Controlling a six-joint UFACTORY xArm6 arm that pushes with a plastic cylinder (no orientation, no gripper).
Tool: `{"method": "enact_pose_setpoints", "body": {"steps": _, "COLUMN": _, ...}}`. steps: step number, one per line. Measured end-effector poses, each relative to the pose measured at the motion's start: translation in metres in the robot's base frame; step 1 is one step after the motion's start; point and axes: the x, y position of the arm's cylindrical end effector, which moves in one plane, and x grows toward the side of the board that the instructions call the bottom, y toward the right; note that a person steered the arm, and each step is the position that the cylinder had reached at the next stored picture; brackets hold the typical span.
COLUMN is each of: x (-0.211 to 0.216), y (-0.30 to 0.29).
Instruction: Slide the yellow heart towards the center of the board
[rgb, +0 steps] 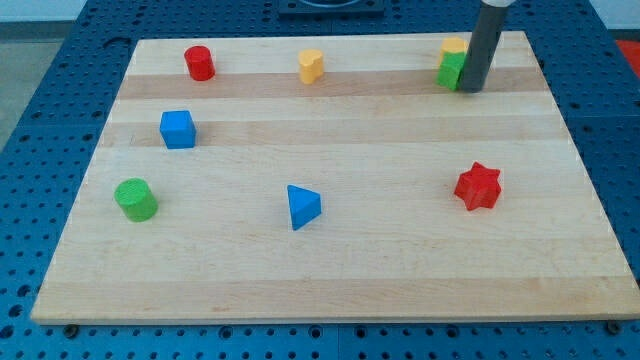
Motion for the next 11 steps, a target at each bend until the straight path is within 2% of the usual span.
{"method": "enact_pose_setpoints", "body": {"steps": 1, "x": 0.025, "y": -0.013}}
{"method": "enact_pose_setpoints", "body": {"steps": 2, "x": 0.048, "y": -0.076}}
{"method": "enact_pose_setpoints", "body": {"steps": 4, "x": 0.047, "y": -0.227}}
{"method": "enact_pose_setpoints", "body": {"steps": 5, "x": 0.018, "y": -0.259}}
{"method": "enact_pose_setpoints", "body": {"steps": 7, "x": -0.051, "y": -0.268}}
{"method": "enact_pose_setpoints", "body": {"steps": 8, "x": -0.062, "y": -0.232}}
{"method": "enact_pose_setpoints", "body": {"steps": 9, "x": -0.035, "y": -0.204}}
{"method": "enact_pose_setpoints", "body": {"steps": 10, "x": -0.006, "y": -0.205}}
{"method": "enact_pose_setpoints", "body": {"steps": 11, "x": -0.003, "y": -0.200}}
